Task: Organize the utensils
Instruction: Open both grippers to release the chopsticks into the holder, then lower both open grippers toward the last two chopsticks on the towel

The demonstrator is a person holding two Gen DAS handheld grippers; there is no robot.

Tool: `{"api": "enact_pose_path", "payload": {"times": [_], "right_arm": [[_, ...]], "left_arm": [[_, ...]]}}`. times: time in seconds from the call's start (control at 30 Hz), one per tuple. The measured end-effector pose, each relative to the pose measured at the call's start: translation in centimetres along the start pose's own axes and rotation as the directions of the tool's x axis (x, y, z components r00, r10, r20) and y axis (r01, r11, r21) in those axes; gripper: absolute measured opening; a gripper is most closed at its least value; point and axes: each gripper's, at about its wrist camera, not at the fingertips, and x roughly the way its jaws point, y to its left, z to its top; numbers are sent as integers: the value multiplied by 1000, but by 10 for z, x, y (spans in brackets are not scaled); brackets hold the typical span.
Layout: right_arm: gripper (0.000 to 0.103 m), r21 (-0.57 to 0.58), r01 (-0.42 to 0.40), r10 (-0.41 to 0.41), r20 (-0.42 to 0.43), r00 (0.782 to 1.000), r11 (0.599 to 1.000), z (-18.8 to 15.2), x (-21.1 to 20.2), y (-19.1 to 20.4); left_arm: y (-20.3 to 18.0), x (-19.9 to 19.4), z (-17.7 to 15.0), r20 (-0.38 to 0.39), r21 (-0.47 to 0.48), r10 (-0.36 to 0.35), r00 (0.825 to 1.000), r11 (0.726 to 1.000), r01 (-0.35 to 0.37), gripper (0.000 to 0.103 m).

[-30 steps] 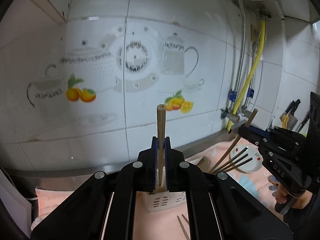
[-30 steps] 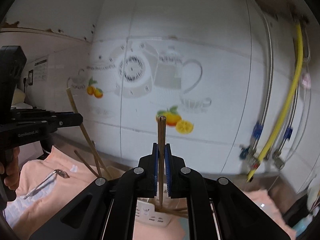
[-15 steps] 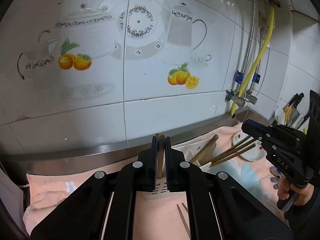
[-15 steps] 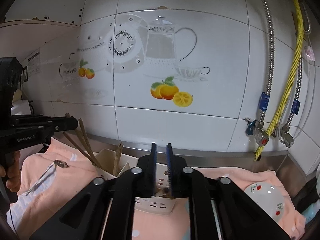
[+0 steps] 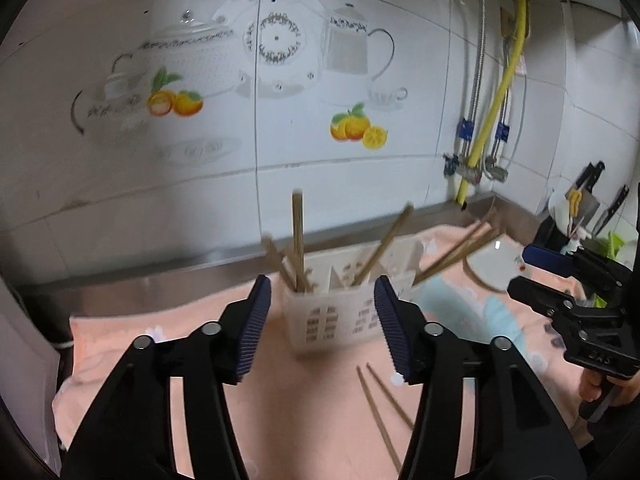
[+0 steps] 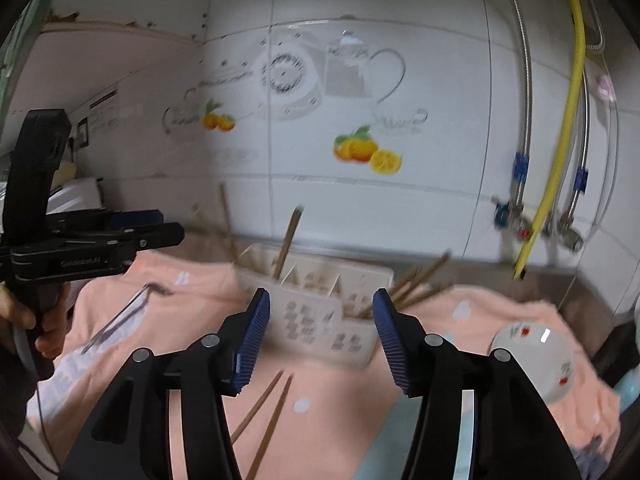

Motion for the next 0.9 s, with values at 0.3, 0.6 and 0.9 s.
{"api": "enact_pose_path", "payload": {"times": [0.3, 0.6, 0.9], "right_arm": [[56, -12, -23, 21, -131, 991, 1000, -71, -7, 29], [54, 35, -43, 50, -243, 969, 998, -137, -4, 51], [36, 106, -73, 105, -340, 934, 992, -179, 14, 63]], "left_arm": [[5, -14, -59, -59, -54, 18, 998, 998, -22, 76], [13, -18, -109, -118, -110, 60, 991, 991, -73, 84], [18, -25, -141, -141, -136, 110, 984, 982, -129, 86]]}}
